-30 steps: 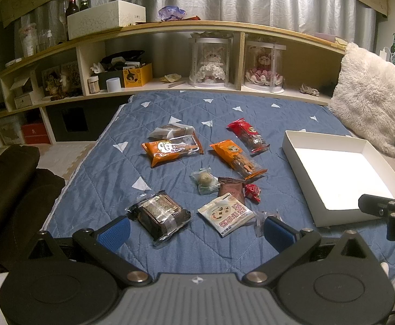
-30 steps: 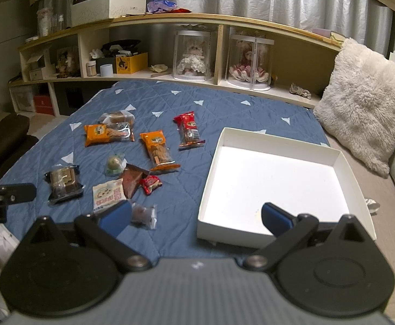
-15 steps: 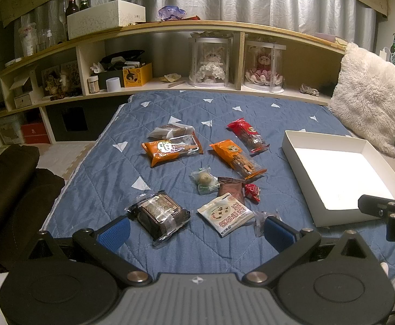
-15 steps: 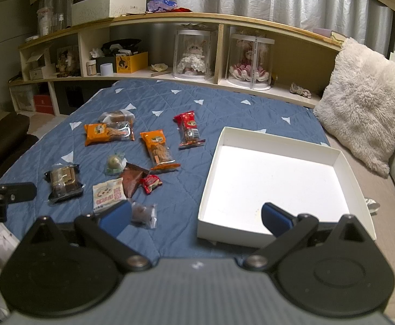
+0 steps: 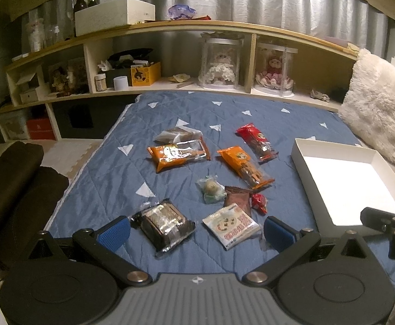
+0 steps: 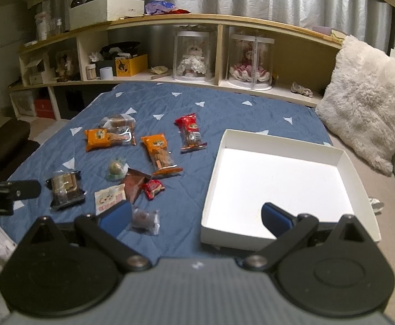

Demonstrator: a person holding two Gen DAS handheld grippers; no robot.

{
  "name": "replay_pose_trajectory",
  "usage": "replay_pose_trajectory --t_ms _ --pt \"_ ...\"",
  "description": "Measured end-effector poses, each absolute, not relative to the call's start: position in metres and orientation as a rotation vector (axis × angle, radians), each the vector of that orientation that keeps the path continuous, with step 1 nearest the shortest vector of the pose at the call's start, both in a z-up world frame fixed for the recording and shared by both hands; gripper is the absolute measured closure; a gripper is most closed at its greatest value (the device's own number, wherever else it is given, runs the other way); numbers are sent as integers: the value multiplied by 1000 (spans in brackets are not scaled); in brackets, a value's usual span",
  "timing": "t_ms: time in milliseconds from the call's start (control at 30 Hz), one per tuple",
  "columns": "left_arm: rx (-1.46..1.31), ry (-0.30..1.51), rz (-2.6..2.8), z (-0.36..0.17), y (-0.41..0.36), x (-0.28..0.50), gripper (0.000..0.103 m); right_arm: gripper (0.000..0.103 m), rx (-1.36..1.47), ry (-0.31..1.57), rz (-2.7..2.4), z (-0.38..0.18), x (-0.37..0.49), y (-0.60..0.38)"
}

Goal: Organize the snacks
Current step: 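Grasp the dark cake pack with the left gripper while the right gripper grasps the small clear-wrapped sweet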

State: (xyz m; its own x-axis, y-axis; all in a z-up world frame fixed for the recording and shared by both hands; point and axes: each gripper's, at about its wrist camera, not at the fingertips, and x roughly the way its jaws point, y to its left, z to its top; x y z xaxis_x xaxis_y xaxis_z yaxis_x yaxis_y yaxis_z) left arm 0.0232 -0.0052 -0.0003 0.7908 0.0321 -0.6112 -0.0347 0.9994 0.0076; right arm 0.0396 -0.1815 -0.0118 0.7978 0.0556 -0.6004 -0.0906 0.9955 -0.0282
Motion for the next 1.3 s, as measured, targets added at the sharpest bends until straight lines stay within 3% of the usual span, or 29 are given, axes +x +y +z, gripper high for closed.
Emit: replay_pose_trajectory --t_ms 567,867,1300 --pt "-109 849 141 -3 24 127 0 0 -129 582 170 -15 86 -162" --pt "-143 1048 245 -45 43 184 0 0 -83 668 195 -30 129 -153" --pt "-205 1203 351 -89 59 207 0 0 105 812 215 -55 159 -164"
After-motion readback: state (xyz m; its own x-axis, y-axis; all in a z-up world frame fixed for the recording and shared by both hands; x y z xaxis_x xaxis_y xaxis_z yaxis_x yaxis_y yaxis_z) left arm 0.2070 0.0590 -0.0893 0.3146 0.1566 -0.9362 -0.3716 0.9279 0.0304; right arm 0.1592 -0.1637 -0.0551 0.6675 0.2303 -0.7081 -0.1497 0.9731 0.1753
